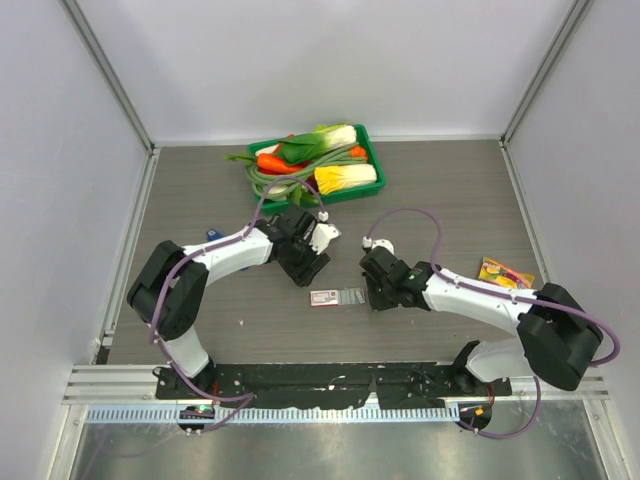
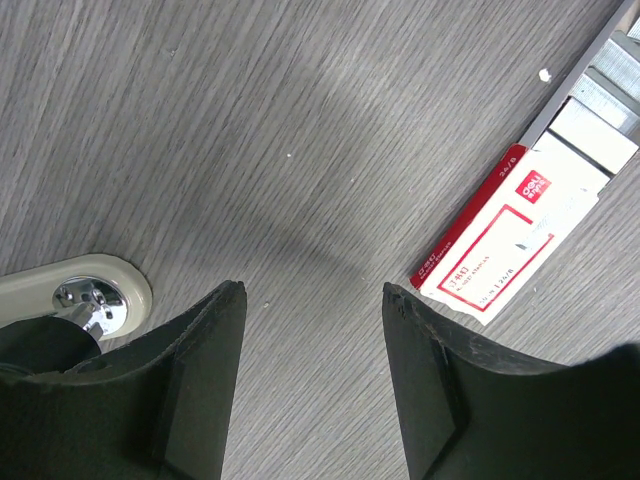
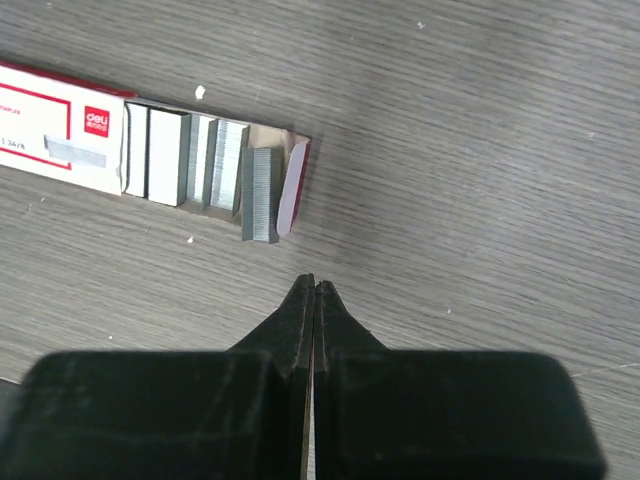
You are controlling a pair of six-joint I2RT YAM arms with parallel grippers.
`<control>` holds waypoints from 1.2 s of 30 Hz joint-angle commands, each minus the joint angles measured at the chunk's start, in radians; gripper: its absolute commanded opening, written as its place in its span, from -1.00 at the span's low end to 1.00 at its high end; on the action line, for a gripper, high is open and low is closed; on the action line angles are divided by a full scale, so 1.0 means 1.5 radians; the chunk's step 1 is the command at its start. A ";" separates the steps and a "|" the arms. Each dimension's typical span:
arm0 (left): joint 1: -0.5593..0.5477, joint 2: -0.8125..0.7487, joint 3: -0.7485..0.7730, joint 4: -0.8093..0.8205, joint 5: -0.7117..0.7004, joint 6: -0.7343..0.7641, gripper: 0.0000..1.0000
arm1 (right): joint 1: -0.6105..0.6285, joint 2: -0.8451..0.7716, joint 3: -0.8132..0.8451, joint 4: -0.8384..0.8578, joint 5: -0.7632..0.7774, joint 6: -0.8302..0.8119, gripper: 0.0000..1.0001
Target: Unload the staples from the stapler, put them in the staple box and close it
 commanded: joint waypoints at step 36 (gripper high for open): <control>-0.002 0.002 0.021 -0.014 0.007 0.011 0.21 | -0.001 -0.098 -0.091 0.127 -0.054 -0.012 -0.98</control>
